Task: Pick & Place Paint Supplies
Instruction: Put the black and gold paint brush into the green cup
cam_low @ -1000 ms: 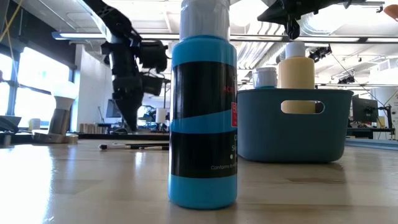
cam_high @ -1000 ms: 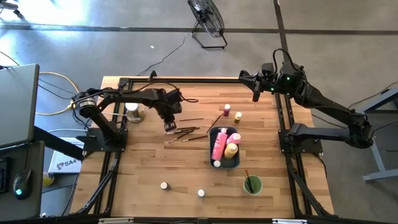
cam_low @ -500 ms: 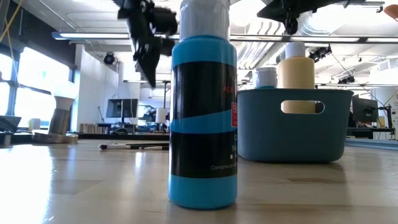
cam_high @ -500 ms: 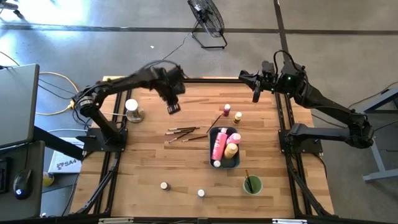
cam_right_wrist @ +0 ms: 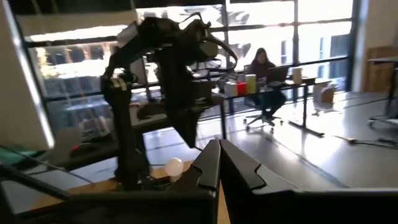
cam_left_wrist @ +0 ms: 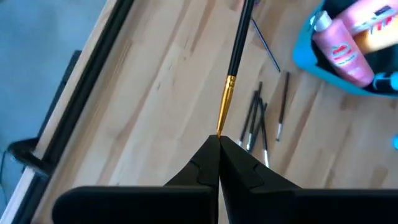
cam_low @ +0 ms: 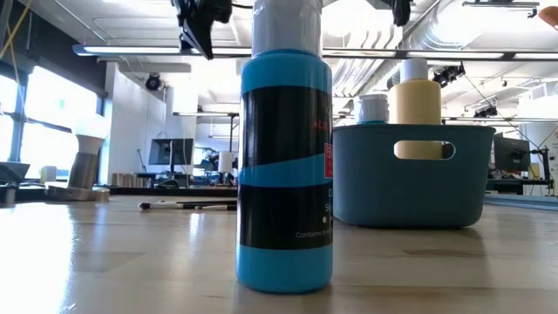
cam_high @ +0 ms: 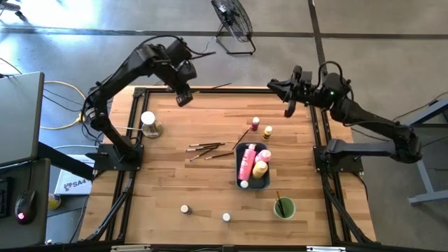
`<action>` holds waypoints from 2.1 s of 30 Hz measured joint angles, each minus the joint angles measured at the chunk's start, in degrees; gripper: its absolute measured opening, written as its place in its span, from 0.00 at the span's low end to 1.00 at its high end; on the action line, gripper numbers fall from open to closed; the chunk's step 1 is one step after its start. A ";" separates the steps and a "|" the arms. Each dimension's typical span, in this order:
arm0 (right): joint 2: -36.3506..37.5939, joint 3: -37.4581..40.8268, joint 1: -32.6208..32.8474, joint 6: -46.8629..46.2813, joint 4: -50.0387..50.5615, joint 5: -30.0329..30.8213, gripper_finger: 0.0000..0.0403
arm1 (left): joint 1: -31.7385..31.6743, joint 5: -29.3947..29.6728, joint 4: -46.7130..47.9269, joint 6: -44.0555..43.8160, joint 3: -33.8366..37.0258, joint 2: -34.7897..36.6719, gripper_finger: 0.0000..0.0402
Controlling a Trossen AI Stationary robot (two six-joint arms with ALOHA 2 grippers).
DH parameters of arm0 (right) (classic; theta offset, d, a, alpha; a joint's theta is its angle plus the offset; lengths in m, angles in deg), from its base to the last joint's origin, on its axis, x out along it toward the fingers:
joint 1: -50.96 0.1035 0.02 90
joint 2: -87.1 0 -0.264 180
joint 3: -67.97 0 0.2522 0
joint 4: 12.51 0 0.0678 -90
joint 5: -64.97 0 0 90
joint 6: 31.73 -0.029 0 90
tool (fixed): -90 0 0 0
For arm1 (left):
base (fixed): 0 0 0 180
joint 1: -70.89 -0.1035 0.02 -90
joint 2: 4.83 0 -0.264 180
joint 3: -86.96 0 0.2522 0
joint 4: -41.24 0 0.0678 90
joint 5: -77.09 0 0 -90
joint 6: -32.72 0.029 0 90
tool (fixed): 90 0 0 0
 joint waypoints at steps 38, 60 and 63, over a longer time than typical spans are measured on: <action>-24.95 -15.16 26.84 56.16 6.59 48.69 0.01 | 11.50 -5.79 -5.14 -28.22 -1.81 -2.87 0.00; -24.96 -15.08 28.06 62.21 21.67 50.48 0.01 | 12.62 -14.19 -7.82 -28.59 -1.79 -6.95 0.00; -24.96 -15.08 28.06 60.99 21.71 50.54 0.01 | 12.62 -14.19 -7.97 -28.58 -1.79 -6.95 0.00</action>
